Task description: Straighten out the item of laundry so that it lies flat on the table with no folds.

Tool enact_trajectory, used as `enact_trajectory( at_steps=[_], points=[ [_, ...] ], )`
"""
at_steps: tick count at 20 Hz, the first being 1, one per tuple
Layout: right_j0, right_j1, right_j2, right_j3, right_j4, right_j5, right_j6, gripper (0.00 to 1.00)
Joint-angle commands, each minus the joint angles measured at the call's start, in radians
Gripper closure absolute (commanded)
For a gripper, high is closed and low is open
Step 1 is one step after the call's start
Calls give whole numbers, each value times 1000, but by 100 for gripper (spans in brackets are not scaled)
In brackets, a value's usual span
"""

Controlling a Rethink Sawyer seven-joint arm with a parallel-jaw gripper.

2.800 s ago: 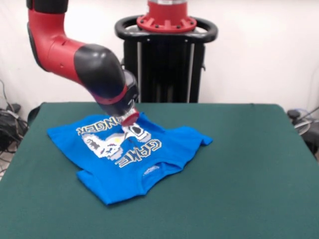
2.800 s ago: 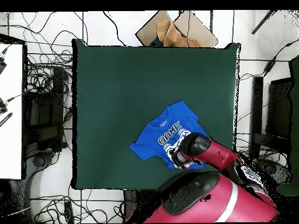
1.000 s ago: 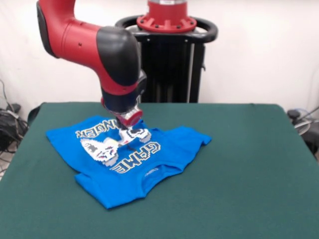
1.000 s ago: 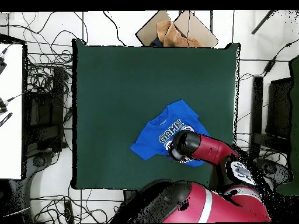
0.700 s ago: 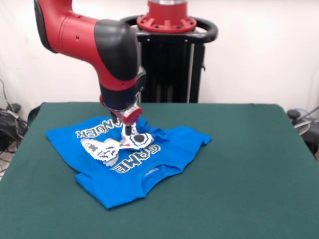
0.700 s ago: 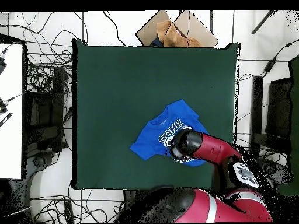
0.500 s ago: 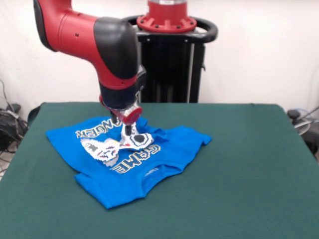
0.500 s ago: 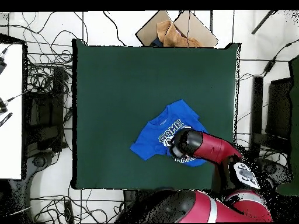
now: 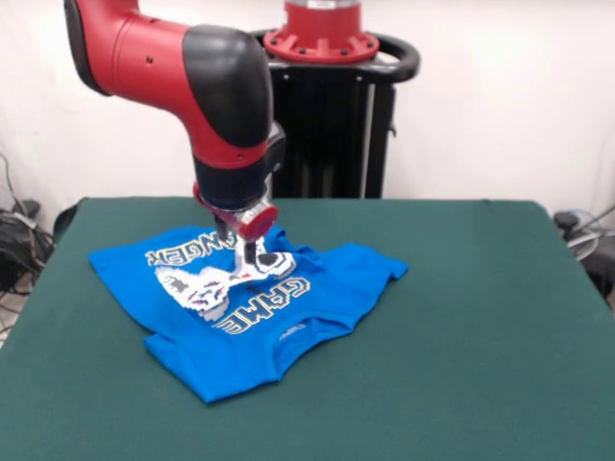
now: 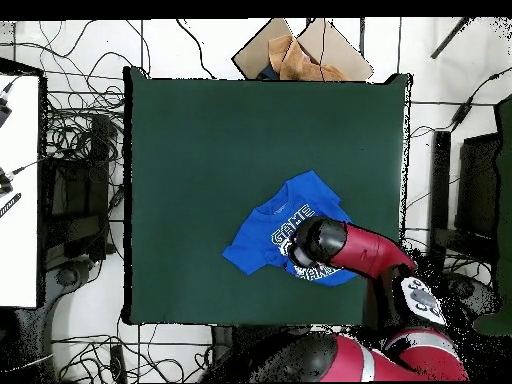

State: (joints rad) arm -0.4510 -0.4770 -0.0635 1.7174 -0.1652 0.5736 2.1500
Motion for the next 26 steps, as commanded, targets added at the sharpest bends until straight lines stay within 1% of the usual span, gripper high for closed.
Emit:
enact_trajectory(
  at_steps=[1, 3, 4, 5, 8, 9, 10, 11, 14, 18, 22, 26],
  points=[
    [58, 9, 19, 40, -31, -177, 125, 0],
    [97, 29, -23, 14, -55, -239, 150, 0],
    [104, 39, -30, 11, -59, -259, 156, 0],
    [105, 52, -32, 5, -54, -267, 155, 0],
    [114, 54, -45, 7, -45, -279, 148, 0],
    [111, 76, -55, -23, -46, -291, 140, 0],
    [115, 92, -66, -27, -47, -325, 143, 0],
    [98, 129, -62, -69, -39, -332, 129, 0],
    [70, 168, -48, -87, -29, -367, 102, 0],
    [61, 165, -56, -76, -36, -380, 82, 0],
    [69, 170, -72, -72, -30, -404, 95, 0],
    [70, 166, -61, -65, -22, -396, 99, 0]
  ],
)
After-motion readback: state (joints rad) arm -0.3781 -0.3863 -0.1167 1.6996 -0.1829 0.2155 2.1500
